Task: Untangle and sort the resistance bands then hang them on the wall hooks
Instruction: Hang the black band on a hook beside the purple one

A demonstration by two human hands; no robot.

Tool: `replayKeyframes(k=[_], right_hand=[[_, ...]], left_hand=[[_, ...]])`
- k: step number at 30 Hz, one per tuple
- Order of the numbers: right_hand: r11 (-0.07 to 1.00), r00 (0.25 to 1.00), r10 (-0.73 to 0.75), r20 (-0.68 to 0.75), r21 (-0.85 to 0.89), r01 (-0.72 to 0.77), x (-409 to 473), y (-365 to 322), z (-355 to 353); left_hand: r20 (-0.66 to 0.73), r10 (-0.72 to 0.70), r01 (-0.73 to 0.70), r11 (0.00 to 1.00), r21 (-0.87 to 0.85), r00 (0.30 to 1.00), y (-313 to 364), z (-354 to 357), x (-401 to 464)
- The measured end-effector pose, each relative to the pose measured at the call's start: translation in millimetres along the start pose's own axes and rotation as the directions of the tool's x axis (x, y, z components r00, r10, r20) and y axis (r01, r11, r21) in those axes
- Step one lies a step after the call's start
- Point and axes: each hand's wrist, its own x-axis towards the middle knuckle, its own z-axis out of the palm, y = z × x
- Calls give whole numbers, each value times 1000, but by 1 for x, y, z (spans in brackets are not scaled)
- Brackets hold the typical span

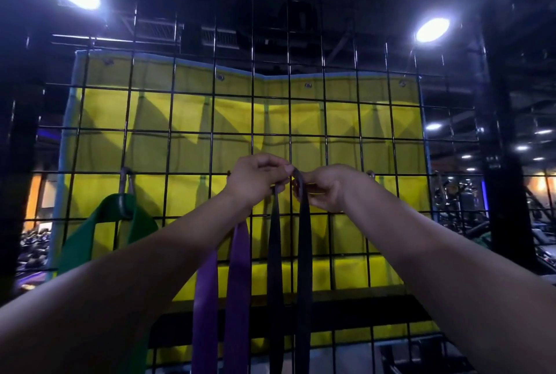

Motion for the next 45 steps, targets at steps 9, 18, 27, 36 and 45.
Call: replayKeyframes(k=[9, 18, 27, 36, 45], right_hand=[[997, 1000, -7, 2, 72, 6, -1, 3, -1], [998, 999, -43, -8, -53, 42, -10, 3, 3], [978, 983, -112, -143, -193, 83, 3, 6, 3], [973, 975, -199, -96, -137, 185, -4, 15, -5], [734, 906, -417, 71, -562, 382, -23, 50, -34]], left_hand=[[-83, -10, 26, 981, 190, 996, -2, -2, 6], [-49, -143, 149, 859, 490, 988, 28, 3, 16], [20, -120, 87, 813, 576, 993, 12, 12, 13], [-33, 46, -24, 872, 490, 998, -14, 11, -8], [-47, 71, -46, 912, 407, 996, -32, 25, -28]])
